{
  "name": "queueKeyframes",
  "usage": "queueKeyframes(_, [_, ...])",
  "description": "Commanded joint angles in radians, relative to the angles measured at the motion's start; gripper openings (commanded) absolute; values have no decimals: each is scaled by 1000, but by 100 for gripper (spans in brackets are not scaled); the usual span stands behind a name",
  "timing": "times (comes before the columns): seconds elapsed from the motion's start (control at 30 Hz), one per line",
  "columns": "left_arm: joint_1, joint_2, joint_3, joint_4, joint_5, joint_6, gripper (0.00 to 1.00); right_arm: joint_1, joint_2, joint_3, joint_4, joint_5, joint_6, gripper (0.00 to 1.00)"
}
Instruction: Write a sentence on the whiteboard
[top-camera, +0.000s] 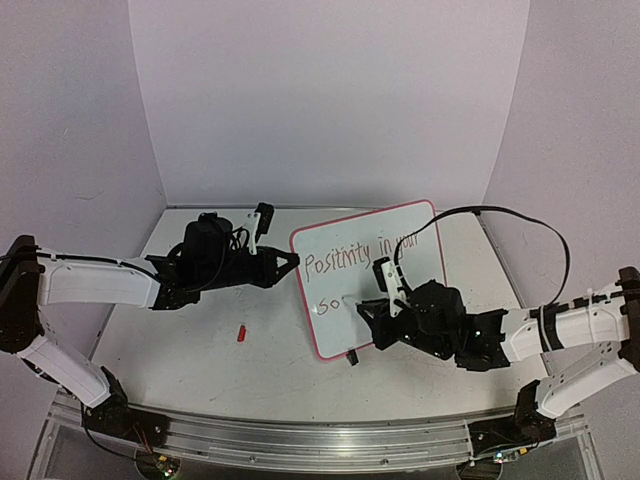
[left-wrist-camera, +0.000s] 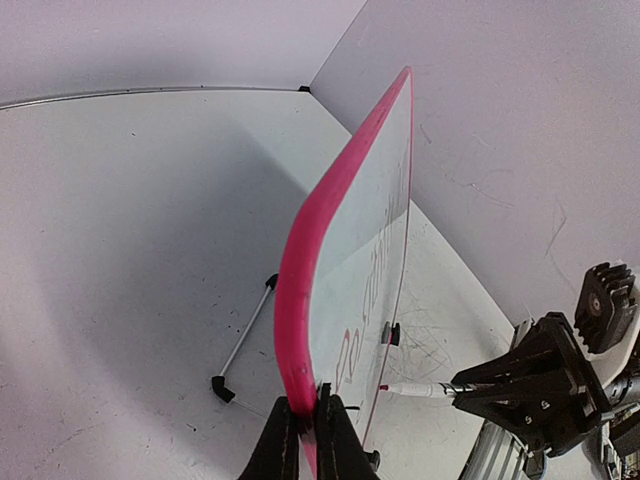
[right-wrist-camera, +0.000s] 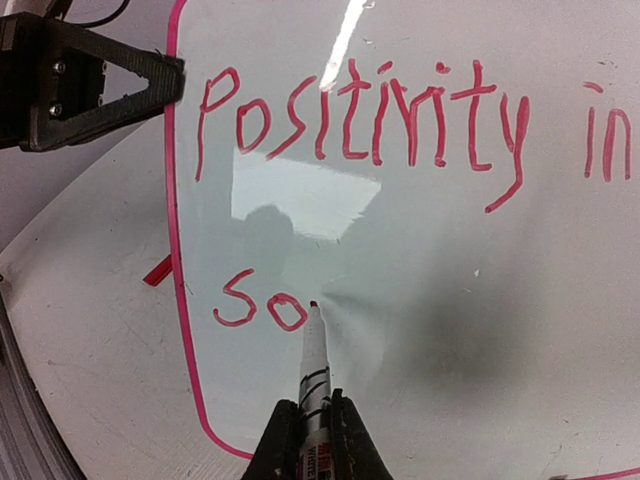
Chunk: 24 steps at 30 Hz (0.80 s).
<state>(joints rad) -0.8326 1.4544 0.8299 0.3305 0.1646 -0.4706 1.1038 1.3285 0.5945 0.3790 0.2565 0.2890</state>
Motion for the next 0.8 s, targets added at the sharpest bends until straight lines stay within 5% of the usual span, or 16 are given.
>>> queueKeyframes(0.0, [1,8,23,-30,-40,46,0,0,24,38,31,8,-8,0])
queueKeyframes(0.77, [1,4,25,-34,-37,49,0,-2,60,61,52,49,-11,0])
